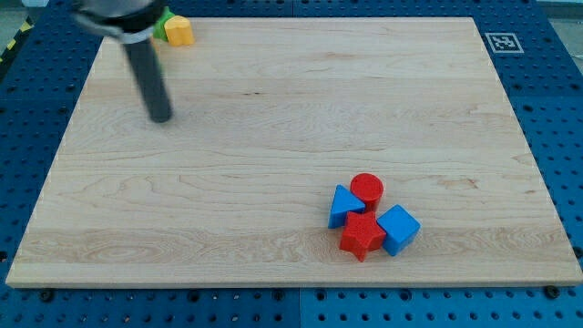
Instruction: Move the green star and yellow heart closer to the green circle
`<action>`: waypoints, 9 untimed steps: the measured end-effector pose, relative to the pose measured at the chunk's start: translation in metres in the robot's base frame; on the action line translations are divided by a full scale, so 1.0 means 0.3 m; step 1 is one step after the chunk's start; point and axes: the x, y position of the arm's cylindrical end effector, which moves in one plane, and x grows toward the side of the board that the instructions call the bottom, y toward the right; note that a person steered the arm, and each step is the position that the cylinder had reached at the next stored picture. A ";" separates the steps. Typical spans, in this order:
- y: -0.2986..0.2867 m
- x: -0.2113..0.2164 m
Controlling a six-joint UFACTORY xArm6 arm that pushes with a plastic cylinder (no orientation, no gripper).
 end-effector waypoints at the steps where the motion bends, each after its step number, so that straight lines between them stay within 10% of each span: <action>1: -0.231 -0.027; 4: -0.277 -0.623; 9: -0.199 -0.724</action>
